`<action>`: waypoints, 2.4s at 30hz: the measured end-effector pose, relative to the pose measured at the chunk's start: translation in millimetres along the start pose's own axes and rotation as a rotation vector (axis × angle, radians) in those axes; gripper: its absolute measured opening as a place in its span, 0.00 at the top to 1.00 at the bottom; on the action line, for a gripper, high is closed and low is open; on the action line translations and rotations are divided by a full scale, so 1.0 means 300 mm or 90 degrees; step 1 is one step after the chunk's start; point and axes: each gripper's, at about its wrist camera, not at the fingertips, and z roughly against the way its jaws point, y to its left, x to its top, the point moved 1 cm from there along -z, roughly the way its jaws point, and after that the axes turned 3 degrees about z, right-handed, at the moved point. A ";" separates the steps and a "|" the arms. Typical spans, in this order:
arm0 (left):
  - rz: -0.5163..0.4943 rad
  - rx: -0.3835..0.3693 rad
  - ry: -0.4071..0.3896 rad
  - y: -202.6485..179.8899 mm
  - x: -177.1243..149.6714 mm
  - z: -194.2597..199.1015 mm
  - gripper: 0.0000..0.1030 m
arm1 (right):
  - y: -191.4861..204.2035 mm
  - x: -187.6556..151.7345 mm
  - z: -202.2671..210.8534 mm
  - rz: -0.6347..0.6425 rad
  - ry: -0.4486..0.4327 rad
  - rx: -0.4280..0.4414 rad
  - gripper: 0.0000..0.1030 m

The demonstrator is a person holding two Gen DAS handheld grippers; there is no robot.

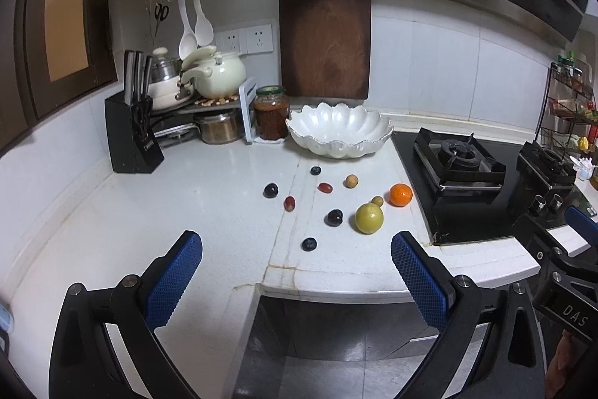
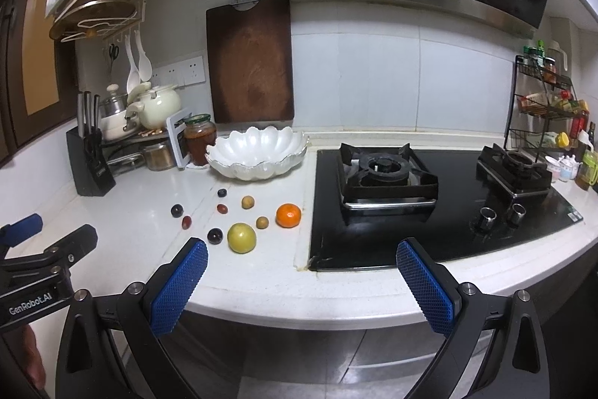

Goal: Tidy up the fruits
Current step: 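Move the left tool to the blueberry while the right tool approaches the green fruit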

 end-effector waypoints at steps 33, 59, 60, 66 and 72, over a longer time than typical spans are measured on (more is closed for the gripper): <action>0.004 0.011 0.086 0.006 -0.022 -0.351 0.27 | 0.096 0.012 -0.425 0.060 0.103 0.124 0.18; 0.013 -0.028 0.201 0.008 -0.127 -0.690 0.54 | 0.217 -0.073 -0.781 0.084 0.223 0.177 0.36; 0.012 -0.030 0.205 0.007 -0.128 -0.696 0.56 | 0.222 -0.076 -0.787 0.085 0.226 0.180 0.36; 0.008 -0.043 0.217 -0.001 -0.135 -0.725 0.60 | 0.240 -0.087 -0.818 0.085 0.237 0.181 0.37; 0.007 -0.047 0.227 -0.003 -0.138 -0.753 0.69 | 0.250 -0.094 -0.843 0.089 0.249 0.184 0.43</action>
